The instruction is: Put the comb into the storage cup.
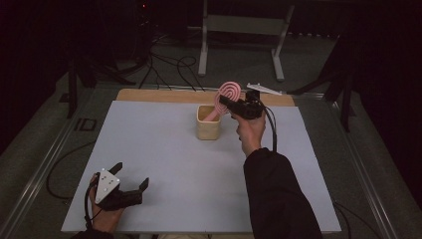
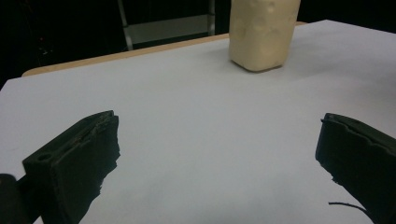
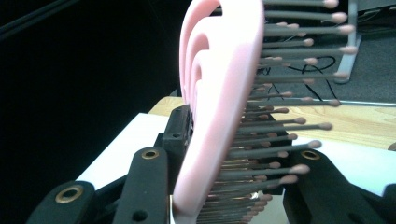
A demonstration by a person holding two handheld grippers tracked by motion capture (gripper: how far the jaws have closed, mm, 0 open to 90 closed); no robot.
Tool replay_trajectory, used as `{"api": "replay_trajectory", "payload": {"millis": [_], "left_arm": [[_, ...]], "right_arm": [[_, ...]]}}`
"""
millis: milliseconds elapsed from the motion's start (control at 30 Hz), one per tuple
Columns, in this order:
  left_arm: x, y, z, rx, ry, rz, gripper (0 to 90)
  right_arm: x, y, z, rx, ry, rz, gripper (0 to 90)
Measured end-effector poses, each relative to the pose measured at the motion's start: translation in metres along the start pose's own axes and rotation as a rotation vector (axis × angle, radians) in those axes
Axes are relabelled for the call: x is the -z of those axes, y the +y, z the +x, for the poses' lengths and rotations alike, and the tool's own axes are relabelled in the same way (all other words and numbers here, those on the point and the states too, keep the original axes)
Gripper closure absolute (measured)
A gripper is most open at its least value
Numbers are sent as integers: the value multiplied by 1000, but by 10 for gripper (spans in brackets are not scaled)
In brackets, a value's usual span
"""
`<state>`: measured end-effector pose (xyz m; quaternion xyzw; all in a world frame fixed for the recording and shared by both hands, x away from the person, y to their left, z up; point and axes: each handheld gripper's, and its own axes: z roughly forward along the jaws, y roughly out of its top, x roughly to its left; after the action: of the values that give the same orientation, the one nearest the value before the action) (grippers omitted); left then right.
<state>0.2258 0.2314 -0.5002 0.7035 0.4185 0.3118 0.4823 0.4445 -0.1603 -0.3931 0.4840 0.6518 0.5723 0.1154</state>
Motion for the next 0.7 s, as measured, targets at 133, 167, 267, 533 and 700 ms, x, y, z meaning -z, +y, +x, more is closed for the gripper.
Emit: {"api": "replay_trajectory", "payload": {"millis": [133,167,267,533,700], "left_arm": [[0,0,0,2,0,-3,1],[0,0,0,2,0,-3,1],[0,0,0,0,-1,2,1],[0,0,0,1,-2,0,1],[0,0,0,0,-2,1,1]], "right_arm": [[-2,-3,0,0,-2,9,633],[-2,-3,0,0,-2,9,633],[-3,-5,-1,-4,-5,14,634],[-7,-7,1,8,-12,25,632],[-8,-8,1,8,-15,31,632]]}}
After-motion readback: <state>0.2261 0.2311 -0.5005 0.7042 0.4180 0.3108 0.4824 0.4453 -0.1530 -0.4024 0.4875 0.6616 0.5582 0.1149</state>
